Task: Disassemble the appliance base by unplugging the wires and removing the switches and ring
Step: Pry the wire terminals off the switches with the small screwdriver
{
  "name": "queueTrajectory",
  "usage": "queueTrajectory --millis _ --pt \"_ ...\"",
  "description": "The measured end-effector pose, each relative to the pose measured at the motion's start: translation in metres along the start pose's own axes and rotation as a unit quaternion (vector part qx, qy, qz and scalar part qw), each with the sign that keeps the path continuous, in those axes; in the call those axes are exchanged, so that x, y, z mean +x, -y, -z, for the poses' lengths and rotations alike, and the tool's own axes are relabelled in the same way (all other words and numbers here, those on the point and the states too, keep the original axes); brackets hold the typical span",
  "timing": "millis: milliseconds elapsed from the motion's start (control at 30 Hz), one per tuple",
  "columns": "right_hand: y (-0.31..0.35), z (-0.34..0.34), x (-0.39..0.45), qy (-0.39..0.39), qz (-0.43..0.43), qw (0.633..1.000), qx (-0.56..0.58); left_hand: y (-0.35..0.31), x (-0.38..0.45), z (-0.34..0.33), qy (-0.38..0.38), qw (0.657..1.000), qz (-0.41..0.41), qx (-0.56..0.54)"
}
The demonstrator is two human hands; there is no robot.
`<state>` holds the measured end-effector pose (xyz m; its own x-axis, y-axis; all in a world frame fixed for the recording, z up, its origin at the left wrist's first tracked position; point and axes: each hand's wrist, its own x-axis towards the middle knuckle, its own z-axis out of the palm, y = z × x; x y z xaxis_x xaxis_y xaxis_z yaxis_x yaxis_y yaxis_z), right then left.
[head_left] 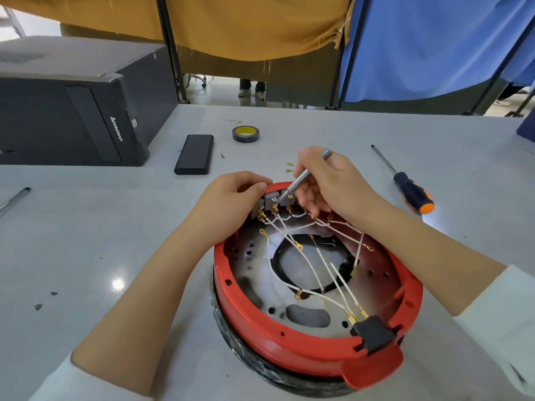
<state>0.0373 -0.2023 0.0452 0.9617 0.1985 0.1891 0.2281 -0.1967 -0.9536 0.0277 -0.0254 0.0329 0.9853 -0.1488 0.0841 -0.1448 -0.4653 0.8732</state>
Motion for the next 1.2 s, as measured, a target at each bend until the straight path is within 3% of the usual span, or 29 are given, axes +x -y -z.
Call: queueTrajectory --millis 300,1200 --pt "-0.009 -0.001 0.0 -0.025 0.044 0.992 -0.117 0.0 -0.001 0.0 0.006 1.0 -0.005 -0.008" --pt "-0.004 -0.006 0.002 0.005 0.029 0.982 -0.187 0.002 0.001 -0.002 0.008 1.0 -0.018 0.012"
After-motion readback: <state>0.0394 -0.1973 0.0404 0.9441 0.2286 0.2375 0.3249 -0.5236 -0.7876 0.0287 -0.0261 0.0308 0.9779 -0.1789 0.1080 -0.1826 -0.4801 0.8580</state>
